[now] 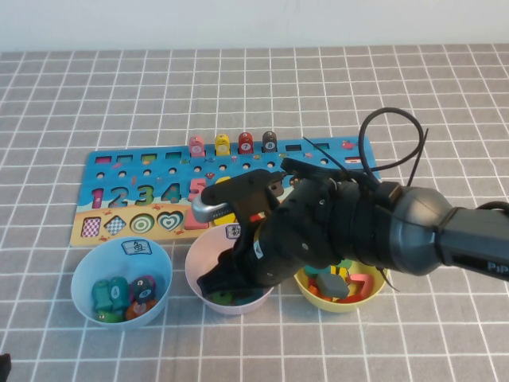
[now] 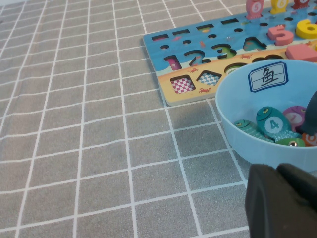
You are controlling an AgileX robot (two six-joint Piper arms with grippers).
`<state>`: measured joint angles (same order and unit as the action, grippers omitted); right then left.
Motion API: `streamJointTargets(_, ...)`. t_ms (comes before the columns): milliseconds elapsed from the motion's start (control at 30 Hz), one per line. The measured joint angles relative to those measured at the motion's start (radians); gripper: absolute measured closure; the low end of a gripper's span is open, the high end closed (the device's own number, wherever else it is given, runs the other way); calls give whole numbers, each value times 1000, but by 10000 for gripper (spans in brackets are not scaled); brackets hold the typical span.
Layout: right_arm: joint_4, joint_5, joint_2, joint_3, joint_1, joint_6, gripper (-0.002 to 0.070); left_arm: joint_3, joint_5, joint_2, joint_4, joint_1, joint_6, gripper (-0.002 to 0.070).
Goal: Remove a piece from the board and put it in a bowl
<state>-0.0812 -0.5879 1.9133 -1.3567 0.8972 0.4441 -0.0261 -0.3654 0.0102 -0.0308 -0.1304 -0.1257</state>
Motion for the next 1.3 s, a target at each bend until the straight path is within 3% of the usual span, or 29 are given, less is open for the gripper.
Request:
streamJointTargets(167, 0, 0, 0, 0, 0, 0, 265, 0, 0, 0, 0, 0, 0, 680)
streamJointTargets(533, -20, -6, -84, 14, 0, 0, 242, 0, 0, 0, 0, 0, 0, 680)
streamJointTargets(633, -51, 22, -168, 74, 2, 0, 296, 0, 0, 0, 0, 0, 0, 680)
streamJointTargets(1000, -75, 76, -397, 334, 71, 0, 646, 0, 0, 0, 0, 0, 0, 680)
streamJointTargets(1300, -75, 66, -604, 444, 85, 0, 689, 0, 0, 0, 0, 0, 0, 680)
